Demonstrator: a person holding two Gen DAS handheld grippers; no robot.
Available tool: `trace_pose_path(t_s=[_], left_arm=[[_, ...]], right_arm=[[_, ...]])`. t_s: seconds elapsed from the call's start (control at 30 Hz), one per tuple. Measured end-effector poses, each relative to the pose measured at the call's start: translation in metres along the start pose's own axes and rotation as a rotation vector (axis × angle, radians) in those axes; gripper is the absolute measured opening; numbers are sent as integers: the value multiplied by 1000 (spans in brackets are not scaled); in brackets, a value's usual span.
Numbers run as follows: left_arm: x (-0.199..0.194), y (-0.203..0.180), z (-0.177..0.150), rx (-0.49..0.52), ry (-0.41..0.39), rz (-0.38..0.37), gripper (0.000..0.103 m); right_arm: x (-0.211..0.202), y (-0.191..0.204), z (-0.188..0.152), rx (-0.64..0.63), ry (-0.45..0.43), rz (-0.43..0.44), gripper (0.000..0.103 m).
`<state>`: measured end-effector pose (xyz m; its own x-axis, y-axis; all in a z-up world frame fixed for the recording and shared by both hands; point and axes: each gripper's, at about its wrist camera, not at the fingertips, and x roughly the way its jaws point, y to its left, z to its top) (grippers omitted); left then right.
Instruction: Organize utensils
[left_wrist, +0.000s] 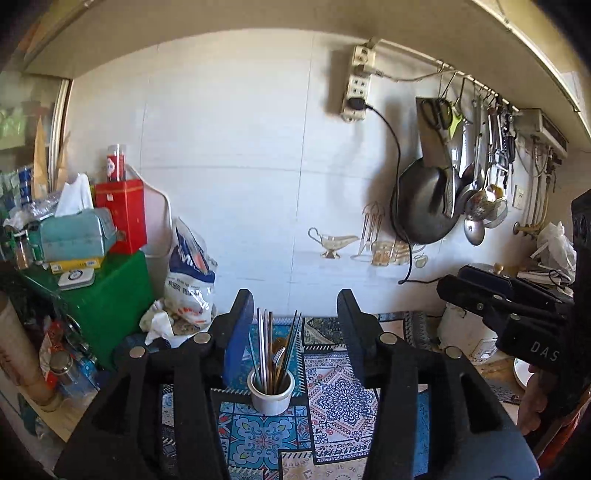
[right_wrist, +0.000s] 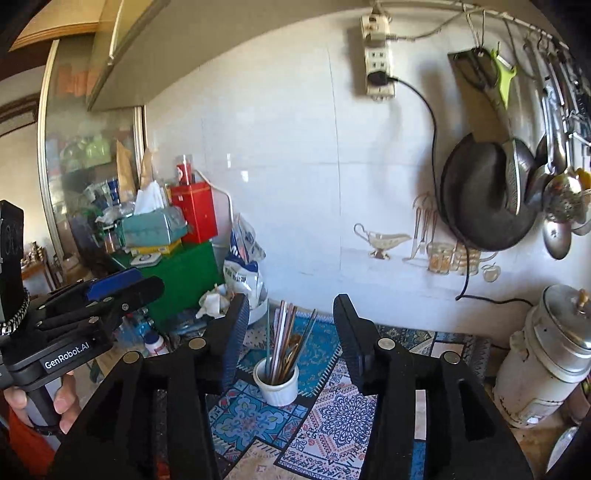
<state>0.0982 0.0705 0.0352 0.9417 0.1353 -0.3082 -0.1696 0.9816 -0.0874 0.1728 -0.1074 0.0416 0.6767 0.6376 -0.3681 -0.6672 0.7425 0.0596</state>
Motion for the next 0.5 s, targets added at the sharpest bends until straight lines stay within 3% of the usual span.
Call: trace_pose_path(t_s=[0.2,0.3,0.37,0.5], left_arm=[[-69,2,-7,30,-77,-5,68],[-90,4,-16,45,-108,15,92],[-100,6,-21,43,-122,17,98],[-115,8,-27,43,-134,25,102]], right_arm=[[-62,29,-10,25,-143,-98,74],[-82,42,-20,21,-184,-168,83],[-90,46,-26,24,-192,-213,97],[-108,51,-35,52,-218,-292,103]])
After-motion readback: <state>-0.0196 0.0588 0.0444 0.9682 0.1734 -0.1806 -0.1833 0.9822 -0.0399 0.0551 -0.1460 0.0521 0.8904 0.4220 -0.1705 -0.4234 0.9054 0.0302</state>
